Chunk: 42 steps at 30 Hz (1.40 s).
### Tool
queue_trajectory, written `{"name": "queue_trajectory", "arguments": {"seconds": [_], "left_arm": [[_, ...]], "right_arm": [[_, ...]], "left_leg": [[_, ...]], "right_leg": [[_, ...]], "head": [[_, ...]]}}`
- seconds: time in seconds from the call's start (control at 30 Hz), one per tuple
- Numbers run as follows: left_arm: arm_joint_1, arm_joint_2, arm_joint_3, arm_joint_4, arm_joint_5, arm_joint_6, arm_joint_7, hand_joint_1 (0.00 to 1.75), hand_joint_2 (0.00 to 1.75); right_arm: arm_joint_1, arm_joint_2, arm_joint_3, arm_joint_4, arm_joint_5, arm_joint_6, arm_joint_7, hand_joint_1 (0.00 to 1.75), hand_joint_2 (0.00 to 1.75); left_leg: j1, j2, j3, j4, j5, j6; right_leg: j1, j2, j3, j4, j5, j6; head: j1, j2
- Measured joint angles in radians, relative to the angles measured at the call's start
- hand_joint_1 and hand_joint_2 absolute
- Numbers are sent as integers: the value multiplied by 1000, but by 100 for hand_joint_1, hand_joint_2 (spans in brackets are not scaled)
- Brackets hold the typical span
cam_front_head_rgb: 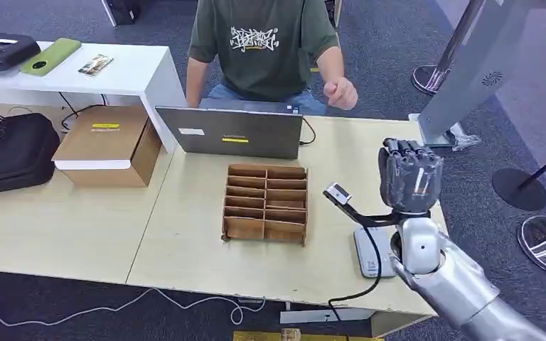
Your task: Pass the card to the sensor for recognition and then transmit it.
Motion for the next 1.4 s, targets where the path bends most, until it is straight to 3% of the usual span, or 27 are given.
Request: {"name": "queue_trajectory", "arguments": {"seconds": [0.23, 0.4, 0.63, 0.93, 1.4], "left_arm": [[0, -4, 0, 0, -33, -2, -1, 0, 0], [-1, -5, 0, 0, -73, -3, 0, 0, 0], [-3, -13, 0, 0, -124, -3, 3, 0, 0], [-9, -20, 0, 0, -174, -3, 11, 0, 0], [-15, -24, 0, 0, -192, -1, 20, 0, 0]], "right_arm": [[-90, 148, 53, 192, 0, -42, -5, 175, 175], [-160, 242, 47, 316, 0, -43, -92, 175, 175], [-296, 357, -29, 518, 0, -43, -198, 175, 175], [-413, 419, -81, 710, 0, -43, -232, 175, 175], [-460, 441, -82, 846, 0, -44, -230, 175, 175]], "left_leg": [[0, 0, 0, 0, 0, 0], [0, 0, 0, 0, 1, -1], [0, 0, 0, 0, 2, -1], [0, -1, 0, 0, 2, -1], [0, -1, -1, 0, 2, -1]], "right_leg": [[0, 0, 0, 0, 0, 0], [0, 0, 0, 1, 0, 0], [0, 0, -1, 1, 1, 0], [0, -1, -1, 1, 1, 0], [0, -1, -1, 1, 0, 0]], "head": [[0, 0], [0, 0], [0, 0], [0, 0], [0, 0]]}}
